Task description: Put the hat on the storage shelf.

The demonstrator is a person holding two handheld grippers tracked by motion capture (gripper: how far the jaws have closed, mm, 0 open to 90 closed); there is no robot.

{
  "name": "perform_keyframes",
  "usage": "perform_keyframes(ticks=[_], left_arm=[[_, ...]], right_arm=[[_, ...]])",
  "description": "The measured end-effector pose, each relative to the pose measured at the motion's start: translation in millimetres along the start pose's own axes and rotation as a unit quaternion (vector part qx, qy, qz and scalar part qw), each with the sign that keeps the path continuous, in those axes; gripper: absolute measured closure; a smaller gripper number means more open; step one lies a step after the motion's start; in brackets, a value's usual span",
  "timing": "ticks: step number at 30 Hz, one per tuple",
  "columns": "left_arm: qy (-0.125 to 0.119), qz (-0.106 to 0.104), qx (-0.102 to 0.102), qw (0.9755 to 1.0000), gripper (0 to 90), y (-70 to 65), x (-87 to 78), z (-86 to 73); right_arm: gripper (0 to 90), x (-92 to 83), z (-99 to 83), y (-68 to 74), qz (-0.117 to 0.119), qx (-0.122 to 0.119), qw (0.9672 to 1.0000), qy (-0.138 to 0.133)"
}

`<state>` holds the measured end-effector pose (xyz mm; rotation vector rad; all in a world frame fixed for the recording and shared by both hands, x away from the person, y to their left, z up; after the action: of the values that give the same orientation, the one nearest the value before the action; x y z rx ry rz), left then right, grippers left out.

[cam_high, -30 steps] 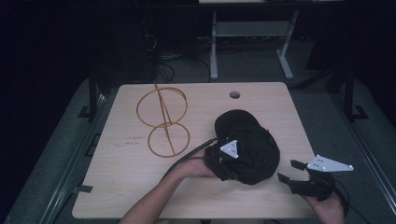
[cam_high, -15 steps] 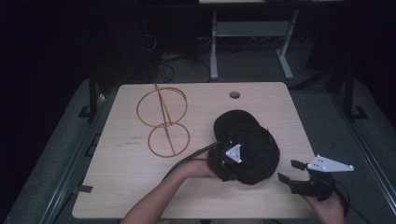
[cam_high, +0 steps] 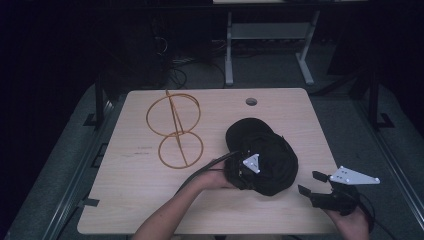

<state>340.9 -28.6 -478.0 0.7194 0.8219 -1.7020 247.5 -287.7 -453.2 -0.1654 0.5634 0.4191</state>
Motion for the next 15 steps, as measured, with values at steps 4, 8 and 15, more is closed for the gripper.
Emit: perform_keyframes(ticks=[4,8,15], left_arm=[[0.006,-0.001,0.010,0.9999,73.8,-4.7,1.1,3.7],[0.008,0.004,0.014,0.9999,77.1,-8.2,-0.4,8.0],[-0.017,0.002,0.011,0.9998,78.0,-10.4,-6.8,12.0]], right_arm=[[24.5,-0.5,0.2,-0.1,-0.002,0.002,1.0000,-0.002],[24.5,-0.9,0.4,-0.2,-0.003,0.003,1.0000,-0.003],[24.5,-0.8,0.6,0.4,-0.002,0.004,1.0000,-0.002]])
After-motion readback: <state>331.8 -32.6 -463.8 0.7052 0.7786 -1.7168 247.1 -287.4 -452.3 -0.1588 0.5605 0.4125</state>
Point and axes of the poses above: each handheld gripper's, and its own axes: x roughly forward along the jaws, z roughly out of its top, y roughly to its left, the point moved 3 cm from there along x, roughly forward along the jaws, and after that the axes turned 13 degrees about -z, right-handed, at the moved point
